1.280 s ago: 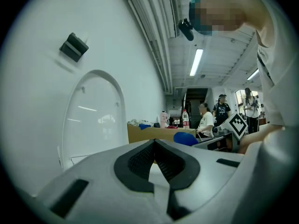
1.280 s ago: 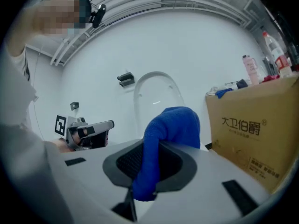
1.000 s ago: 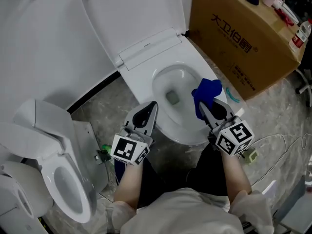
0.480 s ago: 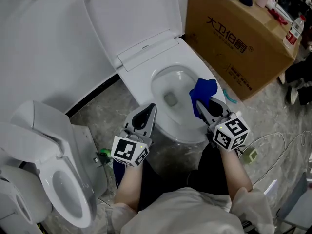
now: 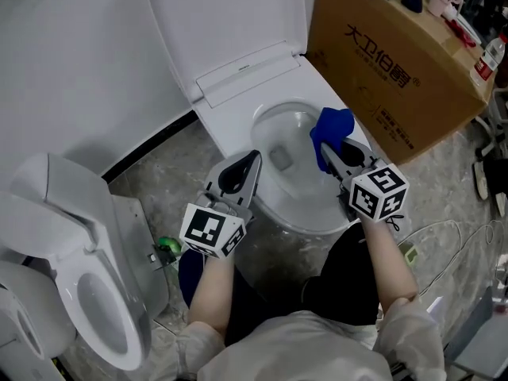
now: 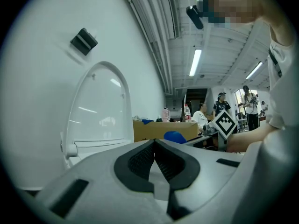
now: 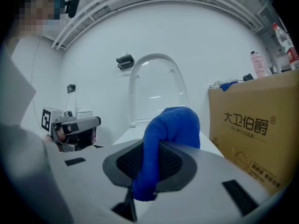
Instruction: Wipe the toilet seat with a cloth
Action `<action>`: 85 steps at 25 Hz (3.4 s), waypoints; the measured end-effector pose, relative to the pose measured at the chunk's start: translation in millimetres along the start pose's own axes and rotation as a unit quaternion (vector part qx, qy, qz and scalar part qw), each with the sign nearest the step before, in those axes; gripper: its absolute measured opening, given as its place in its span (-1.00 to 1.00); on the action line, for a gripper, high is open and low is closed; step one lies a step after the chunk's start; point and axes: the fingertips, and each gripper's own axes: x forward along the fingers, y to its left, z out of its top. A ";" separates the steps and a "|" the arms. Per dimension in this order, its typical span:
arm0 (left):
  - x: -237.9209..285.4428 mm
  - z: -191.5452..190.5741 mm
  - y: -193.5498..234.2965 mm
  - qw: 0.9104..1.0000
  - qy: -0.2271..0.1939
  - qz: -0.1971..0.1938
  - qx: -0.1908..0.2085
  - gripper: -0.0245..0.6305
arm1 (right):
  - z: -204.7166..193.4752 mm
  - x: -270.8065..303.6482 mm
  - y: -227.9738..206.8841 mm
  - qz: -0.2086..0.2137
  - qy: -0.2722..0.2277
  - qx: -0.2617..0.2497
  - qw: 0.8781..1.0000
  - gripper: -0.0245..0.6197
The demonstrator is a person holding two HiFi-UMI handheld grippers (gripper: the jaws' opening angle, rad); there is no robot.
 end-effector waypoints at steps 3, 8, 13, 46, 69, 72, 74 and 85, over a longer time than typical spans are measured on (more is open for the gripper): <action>5.1 0.2 4.5 1.000 -0.006 0.003 -0.001 -0.90 | -0.5 17.1 -10.4 -0.002 0.017 -0.006 1.000 -0.76; 11.0 -2.9 4.1 1.000 -0.008 0.013 0.003 -0.90 | -4.9 46.5 -30.9 -0.011 0.052 -0.010 0.999 -0.76; 11.0 -7.1 1.2 1.000 -0.003 0.011 0.010 -0.90 | -6.7 74.9 -53.6 -0.029 0.080 0.002 0.996 -0.76; 3.2 -9.0 17.9 1.000 0.005 0.012 0.009 -0.90 | -29.1 126.0 -84.3 -0.072 0.156 0.083 0.982 -0.76; -8.7 -9.4 24.8 1.000 0.013 0.015 0.013 -0.90 | -35.2 169.3 -41.2 -0.030 0.178 0.072 0.981 -0.76; -10.3 -11.0 28.9 1.000 0.016 0.021 0.013 -0.90 | -36.0 173.2 -34.9 -0.023 0.179 0.072 0.981 -0.76; -11.1 -11.4 31.0 0.999 0.018 0.023 0.016 -0.90 | -35.7 175.5 -29.9 -0.018 0.178 0.071 0.981 -0.76; -16.5 -13.5 41.8 0.999 0.016 0.031 0.010 -0.90 | -38.6 185.9 -0.1 0.017 0.181 0.072 0.981 -0.76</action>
